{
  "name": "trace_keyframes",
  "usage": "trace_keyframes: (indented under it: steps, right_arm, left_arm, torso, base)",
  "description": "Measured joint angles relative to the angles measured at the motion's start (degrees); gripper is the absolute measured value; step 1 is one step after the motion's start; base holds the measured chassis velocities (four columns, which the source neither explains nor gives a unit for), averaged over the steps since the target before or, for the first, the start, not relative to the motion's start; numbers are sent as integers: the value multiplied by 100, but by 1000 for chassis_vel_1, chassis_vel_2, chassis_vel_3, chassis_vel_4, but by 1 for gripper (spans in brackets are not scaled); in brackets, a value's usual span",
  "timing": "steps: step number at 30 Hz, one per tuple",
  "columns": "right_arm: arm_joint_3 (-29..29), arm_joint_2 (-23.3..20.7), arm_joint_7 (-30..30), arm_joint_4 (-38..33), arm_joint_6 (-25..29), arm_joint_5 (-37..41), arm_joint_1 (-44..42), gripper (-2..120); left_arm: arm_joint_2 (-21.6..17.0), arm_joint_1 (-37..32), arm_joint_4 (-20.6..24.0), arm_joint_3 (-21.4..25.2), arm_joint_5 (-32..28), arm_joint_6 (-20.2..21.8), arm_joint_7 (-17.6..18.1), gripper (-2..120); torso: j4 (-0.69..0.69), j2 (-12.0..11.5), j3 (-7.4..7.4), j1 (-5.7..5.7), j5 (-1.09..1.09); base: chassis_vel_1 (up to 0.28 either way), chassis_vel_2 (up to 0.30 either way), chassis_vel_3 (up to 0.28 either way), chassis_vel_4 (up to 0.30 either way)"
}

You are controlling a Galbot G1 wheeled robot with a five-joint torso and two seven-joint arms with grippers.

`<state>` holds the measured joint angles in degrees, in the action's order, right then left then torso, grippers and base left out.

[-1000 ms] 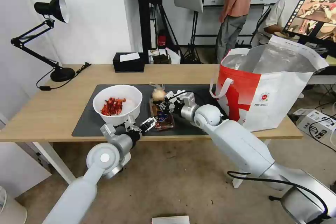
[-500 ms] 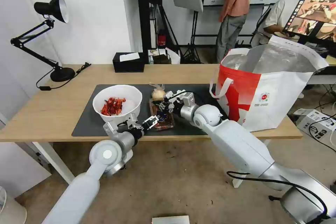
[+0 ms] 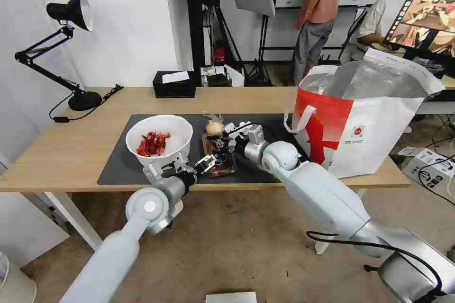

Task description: Pick up the trash from the table and place it into the takeout bag.

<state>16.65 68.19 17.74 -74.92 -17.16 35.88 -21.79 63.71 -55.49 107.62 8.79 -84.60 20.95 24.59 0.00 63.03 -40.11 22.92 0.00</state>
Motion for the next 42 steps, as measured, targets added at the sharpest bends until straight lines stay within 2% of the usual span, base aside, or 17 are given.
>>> trace_keyframes:
  steps: [2,3,10,11,13,14,16,17,19,20,22,36,39,42]
  right_arm:
    - [-14,-5,4,10,2,-2,7,0]
    - [-14,-5,4,10,2,-2,7,0]
    - [-16,-21,14,4,5,-3,-7,0]
    - [-16,-21,14,4,5,-3,-7,0]
    - [-16,-21,16,2,6,-4,-11,0]
    - [-16,-21,16,2,6,-4,-11,0]
    - [-16,-21,17,-1,7,-6,-12,0]
    - [-16,-21,17,-1,7,-6,-12,0]
    - [-16,-22,18,-9,8,-6,-16,0]
    - [-16,-22,18,-9,8,-6,-16,0]
    - [-19,-20,20,-20,10,-9,-29,0]
    - [-110,-59,26,-238,16,-12,-117,0]
    - [-225,-163,4,-473,28,22,-200,0]
    - [-488,-453,-135,-1029,135,160,-449,0]
  left_arm:
    - [5,-3,-4,-8,10,8,0,72]
    - [5,-3,-4,-8,10,8,0,72]
    - [15,-2,-24,-32,44,13,7,41]
    - [15,-2,-24,-32,44,13,7,41]
    - [8,1,-31,-34,54,8,11,31]
    - [8,1,-31,-34,54,8,11,31]
    - [-5,7,-31,-34,55,-2,16,21]
    - [-5,7,-31,-34,55,-2,16,21]
    - [-13,11,-32,-34,58,-12,18,11]
    - [-13,11,-32,-34,58,-12,18,11]
    - [-12,5,-32,-31,70,-25,18,0]
    - [-28,-23,38,18,92,-123,13,0]
    - [-25,-32,110,62,83,-126,10,0]
    - [-48,-67,268,142,38,-128,2,0]
  torso:
    - [0,0,0,0,0]
    - [0,0,0,0,0]
    - [-1,-1,0,0,0]
    - [-1,-1,0,0,0]
    - [0,0,0,0,0]
    - [0,0,0,0,0]
    - [0,0,0,0,0]
    - [0,0,0,0,0]
    - [-1,-1,0,0,0]
    - [-1,-1,0,0,0]
    - [0,0,0,0,0]
    - [0,-1,0,1,1]
    - [1,0,0,1,1]
    - [0,0,0,0,2]
  base:
    - [0,0,0,0]
    - [0,0,0,0]
    - [0,0,0,0]
    - [0,0,0,0]
    - [0,0,0,0]
    - [0,0,0,0]
    - [0,0,0,0]
    - [0,0,0,0]
    - [0,0,0,0]
    - [0,0,0,0]
    - [0,0,0,0]
    - [0,0,0,0]
    - [0,0,0,0]
    - [0,0,0,0]
